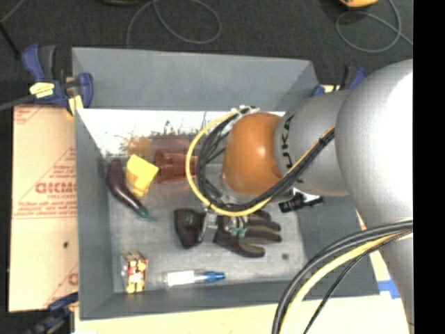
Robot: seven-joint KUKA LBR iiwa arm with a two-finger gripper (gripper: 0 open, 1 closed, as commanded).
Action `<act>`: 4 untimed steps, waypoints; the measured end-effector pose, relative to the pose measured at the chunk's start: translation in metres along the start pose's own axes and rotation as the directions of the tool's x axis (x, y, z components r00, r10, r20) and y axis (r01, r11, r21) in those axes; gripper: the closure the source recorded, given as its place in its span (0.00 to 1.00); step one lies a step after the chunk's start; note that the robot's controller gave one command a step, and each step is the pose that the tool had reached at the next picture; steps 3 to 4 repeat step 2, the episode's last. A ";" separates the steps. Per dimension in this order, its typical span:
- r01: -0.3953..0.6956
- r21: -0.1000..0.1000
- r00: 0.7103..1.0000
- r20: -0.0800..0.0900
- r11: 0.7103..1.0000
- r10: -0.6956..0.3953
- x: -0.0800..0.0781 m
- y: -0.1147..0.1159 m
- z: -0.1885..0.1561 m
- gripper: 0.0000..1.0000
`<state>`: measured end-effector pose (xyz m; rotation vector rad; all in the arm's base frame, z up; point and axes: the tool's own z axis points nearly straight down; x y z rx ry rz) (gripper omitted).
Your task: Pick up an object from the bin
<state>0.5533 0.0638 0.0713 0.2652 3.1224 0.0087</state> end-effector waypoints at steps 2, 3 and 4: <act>0.033 -0.002 0.999 0.003 0.999 -0.033 -0.008 0.017 -0.129 1.00; 0.033 -0.002 0.999 0.003 0.999 -0.033 -0.008 0.017 -0.129 1.00; 0.033 -0.002 0.999 0.003 0.999 -0.033 -0.008 0.017 -0.129 1.00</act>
Offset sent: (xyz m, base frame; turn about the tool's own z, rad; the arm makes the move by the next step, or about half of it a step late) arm 0.0086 0.0145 0.1281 -0.0368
